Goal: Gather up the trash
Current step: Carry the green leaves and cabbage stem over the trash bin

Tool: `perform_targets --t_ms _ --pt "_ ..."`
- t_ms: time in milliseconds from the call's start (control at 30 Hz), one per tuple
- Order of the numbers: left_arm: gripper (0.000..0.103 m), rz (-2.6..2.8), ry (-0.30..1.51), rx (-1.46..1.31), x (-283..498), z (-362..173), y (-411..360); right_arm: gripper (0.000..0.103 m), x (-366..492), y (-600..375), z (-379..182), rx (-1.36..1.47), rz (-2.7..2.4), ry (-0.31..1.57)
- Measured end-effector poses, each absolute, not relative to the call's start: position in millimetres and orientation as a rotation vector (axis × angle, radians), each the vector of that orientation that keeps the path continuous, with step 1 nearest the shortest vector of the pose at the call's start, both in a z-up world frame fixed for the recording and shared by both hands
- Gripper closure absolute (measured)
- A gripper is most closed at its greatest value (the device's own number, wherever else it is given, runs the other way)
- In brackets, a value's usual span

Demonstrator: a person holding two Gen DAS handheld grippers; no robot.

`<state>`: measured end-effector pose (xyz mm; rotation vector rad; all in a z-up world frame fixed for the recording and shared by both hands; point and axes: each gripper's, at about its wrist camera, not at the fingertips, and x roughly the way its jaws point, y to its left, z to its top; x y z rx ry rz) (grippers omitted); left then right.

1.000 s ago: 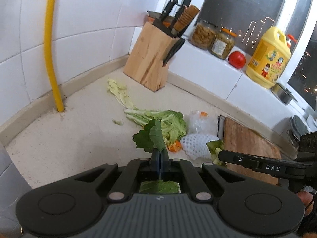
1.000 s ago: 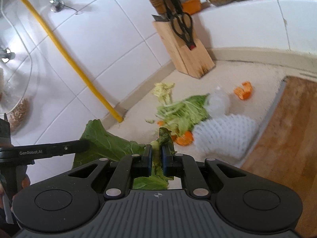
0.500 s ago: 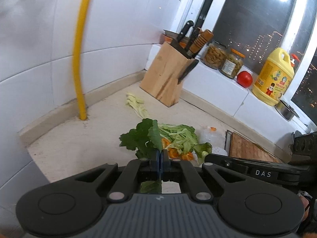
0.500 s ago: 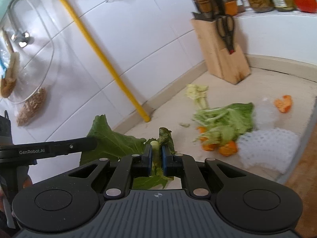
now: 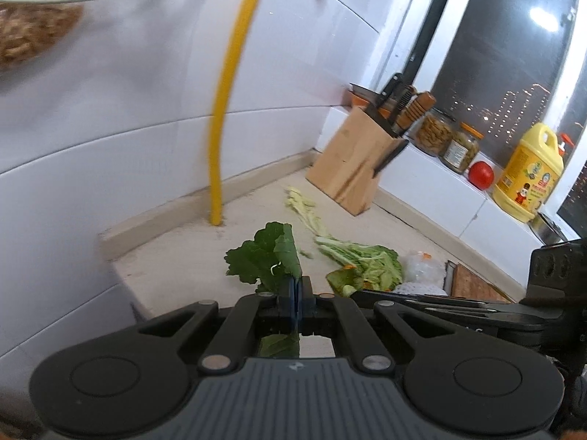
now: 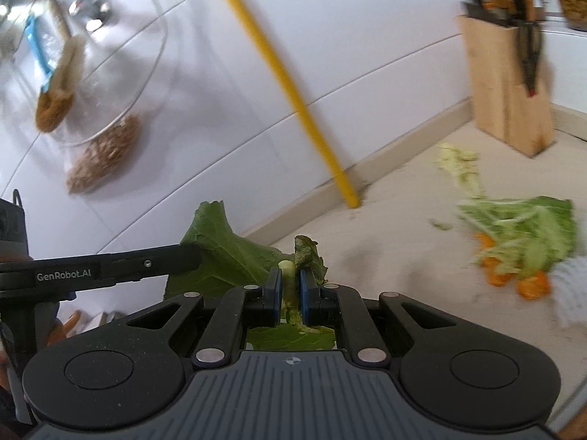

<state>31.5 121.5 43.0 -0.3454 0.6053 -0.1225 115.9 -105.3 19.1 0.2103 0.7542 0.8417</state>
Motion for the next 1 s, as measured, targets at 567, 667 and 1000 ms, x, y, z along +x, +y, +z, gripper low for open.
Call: perform_targets --t_ms 567,667,1000 --pt "0.103 0.047 0.582 -0.386 -35.8 31.4 189.5 0.089 88.9 -0.1 14.3 0.125 1.04 0.825" --pt "0.103 0.08 0.581 -0.387 -45.1 28.5 198.9 0.089 85.8 14.5 10.0 0.112 1.059 0.844" --pt "0.103 0.121 0.601 -0.408 -65.5 15.3 218.7 0.089 71.0 45.2 -3.6 0.076 1.092 0.895"
